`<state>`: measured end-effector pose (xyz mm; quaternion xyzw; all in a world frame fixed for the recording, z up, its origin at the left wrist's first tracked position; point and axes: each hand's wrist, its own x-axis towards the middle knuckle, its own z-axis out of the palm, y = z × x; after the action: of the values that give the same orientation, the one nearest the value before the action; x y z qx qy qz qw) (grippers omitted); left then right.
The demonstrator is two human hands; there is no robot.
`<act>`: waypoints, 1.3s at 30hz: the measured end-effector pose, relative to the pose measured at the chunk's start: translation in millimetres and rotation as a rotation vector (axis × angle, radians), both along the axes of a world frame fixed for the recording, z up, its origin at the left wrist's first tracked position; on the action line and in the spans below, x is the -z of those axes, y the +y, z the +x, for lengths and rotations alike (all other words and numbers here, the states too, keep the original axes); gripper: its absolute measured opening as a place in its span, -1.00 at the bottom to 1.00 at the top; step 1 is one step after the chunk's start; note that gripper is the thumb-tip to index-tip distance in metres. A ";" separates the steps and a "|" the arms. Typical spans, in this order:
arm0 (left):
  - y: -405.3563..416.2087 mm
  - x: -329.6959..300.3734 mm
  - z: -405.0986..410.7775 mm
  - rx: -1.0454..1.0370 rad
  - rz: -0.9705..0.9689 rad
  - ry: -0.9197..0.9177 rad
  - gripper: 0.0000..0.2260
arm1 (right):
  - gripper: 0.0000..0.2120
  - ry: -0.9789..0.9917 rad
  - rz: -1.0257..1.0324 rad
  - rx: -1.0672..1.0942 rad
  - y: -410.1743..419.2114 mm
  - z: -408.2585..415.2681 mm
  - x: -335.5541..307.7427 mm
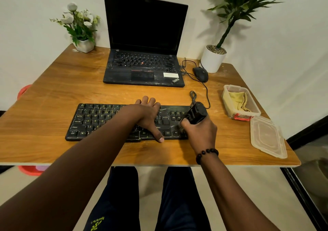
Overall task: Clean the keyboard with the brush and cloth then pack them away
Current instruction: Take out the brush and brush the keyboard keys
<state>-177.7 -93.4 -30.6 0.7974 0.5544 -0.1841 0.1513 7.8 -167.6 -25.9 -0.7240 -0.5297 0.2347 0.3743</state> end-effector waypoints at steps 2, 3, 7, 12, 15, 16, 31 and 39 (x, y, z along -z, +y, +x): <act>1.0 0.2 0.2 -0.002 -0.005 0.004 0.29 | -0.73 -0.071 -0.065 -0.119 -2.7 -2.9 -4.4; 1.5 -0.6 0.5 0.000 -0.007 0.007 0.28 | -0.72 -0.068 -0.069 -0.154 -1.4 -2.5 -6.1; 0.9 -2.5 1.5 0.008 -0.004 0.012 0.27 | -0.71 -0.003 -0.020 -0.023 15.9 0.6 -11.2; -0.2 -3.5 1.7 0.001 -0.002 0.007 0.26 | -0.71 -0.180 -0.060 -0.248 6.6 -19.8 -7.4; 0.4 -1.8 1.5 0.002 0.001 0.000 0.26 | -0.71 -0.212 -0.160 -0.404 -4.9 -3.9 -14.3; -0.1 -1.8 0.5 0.003 0.002 -0.005 0.26 | -0.74 -0.175 -0.158 -0.392 -4.5 4.8 -18.6; -0.2 0.2 -1.6 0.006 0.003 -0.032 0.26 | -0.64 -0.087 -0.111 -0.343 -17.1 22.5 -14.7; -0.2 -1.7 -0.1 0.005 0.005 -0.014 0.27 | -0.69 -0.008 -0.006 -0.170 -23.7 7.7 6.2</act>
<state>-177.8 -93.7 -28.9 0.8003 0.5519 -0.1776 0.1528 15.5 -191.3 -32.1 -0.6785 -0.5902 0.2642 0.3487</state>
